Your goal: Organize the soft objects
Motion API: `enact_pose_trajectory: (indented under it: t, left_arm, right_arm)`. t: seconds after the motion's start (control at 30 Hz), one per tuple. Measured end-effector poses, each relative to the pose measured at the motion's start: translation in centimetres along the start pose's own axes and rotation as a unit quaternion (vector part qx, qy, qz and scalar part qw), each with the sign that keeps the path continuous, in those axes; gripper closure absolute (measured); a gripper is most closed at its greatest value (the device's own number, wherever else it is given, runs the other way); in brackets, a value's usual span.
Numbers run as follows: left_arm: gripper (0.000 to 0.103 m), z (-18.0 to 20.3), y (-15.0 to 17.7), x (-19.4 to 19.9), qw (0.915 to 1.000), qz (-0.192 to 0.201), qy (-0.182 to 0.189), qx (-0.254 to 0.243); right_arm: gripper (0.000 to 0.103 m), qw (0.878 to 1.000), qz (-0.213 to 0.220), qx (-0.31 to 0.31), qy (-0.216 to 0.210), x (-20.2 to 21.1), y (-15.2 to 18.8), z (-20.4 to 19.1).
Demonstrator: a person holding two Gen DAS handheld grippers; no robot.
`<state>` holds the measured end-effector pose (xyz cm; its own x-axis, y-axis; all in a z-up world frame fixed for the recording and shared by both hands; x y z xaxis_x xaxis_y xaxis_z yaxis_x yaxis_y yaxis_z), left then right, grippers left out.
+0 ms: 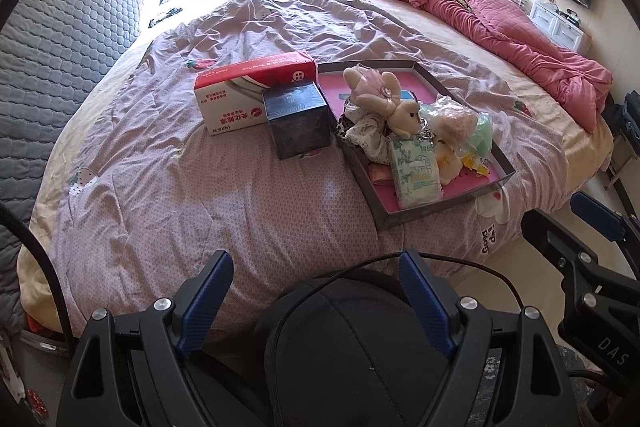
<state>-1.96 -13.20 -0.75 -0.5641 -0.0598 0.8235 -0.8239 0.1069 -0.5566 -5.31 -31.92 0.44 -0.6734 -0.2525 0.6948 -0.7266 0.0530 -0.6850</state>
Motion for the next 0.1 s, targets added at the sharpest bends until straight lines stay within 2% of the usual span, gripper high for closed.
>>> enact_pose_trajectory:
  t: [0.1]
  left_arm:
    - [0.019, 0.03, 0.1, -0.6, 0.9998, 0.004, 0.019, 0.001]
  right_arm:
    - [0.022, 1.0, -0.003, 0.0, -0.001, -0.37, 0.02, 0.4]
Point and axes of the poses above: each gripper's, at about its wrist camera, not at the fingertips, and x roughly against the way its jaws point, z to its right, y to its underside, the point moved 6 cm from there along -x, roughly the way its jaws point, and after that the axes turned 8 degrees about -y, right-handed, at the moved point
